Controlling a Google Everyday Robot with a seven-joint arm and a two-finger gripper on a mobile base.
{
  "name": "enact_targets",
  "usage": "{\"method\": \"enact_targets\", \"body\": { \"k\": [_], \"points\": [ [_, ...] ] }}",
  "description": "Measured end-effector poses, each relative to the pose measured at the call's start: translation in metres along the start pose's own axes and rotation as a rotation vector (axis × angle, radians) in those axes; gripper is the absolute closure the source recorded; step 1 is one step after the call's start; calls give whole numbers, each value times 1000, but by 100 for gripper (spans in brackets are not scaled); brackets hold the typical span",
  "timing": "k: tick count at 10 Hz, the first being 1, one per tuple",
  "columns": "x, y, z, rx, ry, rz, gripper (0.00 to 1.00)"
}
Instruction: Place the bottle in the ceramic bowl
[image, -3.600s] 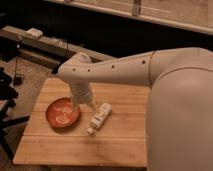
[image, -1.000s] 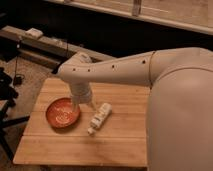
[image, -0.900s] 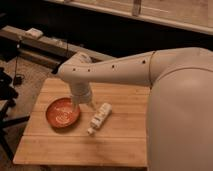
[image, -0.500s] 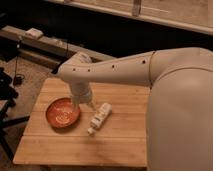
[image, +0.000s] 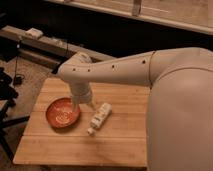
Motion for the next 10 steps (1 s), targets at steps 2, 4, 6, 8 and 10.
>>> {"method": "enact_targets", "body": {
  "k": [2, 4, 6, 8, 10],
  "points": [
    [-6, -5, 7, 10, 1, 8, 35],
    [-21, -14, 33, 11, 4, 17, 35],
    [-37, -26, 61, 17, 7, 34, 35],
    [-55, -43, 84, 37, 12, 62, 35],
    [-60, -51, 90, 46, 15, 87, 35]
  ]
}}
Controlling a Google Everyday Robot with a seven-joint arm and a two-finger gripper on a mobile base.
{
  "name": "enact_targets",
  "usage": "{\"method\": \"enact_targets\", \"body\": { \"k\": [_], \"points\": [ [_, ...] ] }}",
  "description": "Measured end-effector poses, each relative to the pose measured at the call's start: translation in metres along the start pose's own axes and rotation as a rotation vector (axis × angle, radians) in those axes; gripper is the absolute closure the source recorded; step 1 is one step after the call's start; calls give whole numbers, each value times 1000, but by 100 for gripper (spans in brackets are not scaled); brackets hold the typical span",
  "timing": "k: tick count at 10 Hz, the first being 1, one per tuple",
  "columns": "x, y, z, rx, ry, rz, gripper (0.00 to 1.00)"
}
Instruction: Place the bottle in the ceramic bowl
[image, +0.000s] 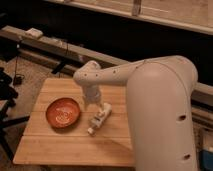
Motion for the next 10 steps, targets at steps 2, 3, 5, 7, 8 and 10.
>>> {"method": "enact_targets", "body": {
  "k": [2, 3, 5, 7, 8, 10],
  "points": [
    [-4, -14, 6, 8, 7, 32, 35],
    [-4, -19, 8, 10, 12, 44, 35],
    [-2, -27, 21, 5, 27, 70, 35],
    [-1, -34, 35, 0, 45, 91, 35],
    [-1, -32, 42, -9, 54, 97, 35],
    [0, -38, 53, -22, 75, 114, 35]
  ]
}}
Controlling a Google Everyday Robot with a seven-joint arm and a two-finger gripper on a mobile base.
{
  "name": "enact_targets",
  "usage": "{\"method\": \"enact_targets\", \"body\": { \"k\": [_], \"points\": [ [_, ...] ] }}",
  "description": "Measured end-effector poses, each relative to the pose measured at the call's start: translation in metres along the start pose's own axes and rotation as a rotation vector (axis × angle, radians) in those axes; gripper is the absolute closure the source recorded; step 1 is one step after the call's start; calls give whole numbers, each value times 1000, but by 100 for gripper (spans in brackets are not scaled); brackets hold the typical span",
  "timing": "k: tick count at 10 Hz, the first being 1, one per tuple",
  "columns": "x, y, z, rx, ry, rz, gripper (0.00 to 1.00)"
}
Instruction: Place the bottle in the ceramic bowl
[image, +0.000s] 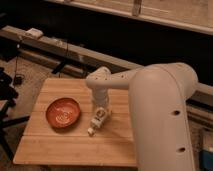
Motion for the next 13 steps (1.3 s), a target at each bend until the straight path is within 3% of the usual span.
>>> {"method": "enact_targets", "body": {
  "k": [3, 9, 11, 13],
  "points": [
    [1, 1, 12, -8, 17, 5, 37],
    [11, -2, 20, -15, 89, -10, 95],
    [10, 0, -1, -26, 78, -35, 100],
    [10, 19, -32, -43, 59, -101, 100]
  ]
}}
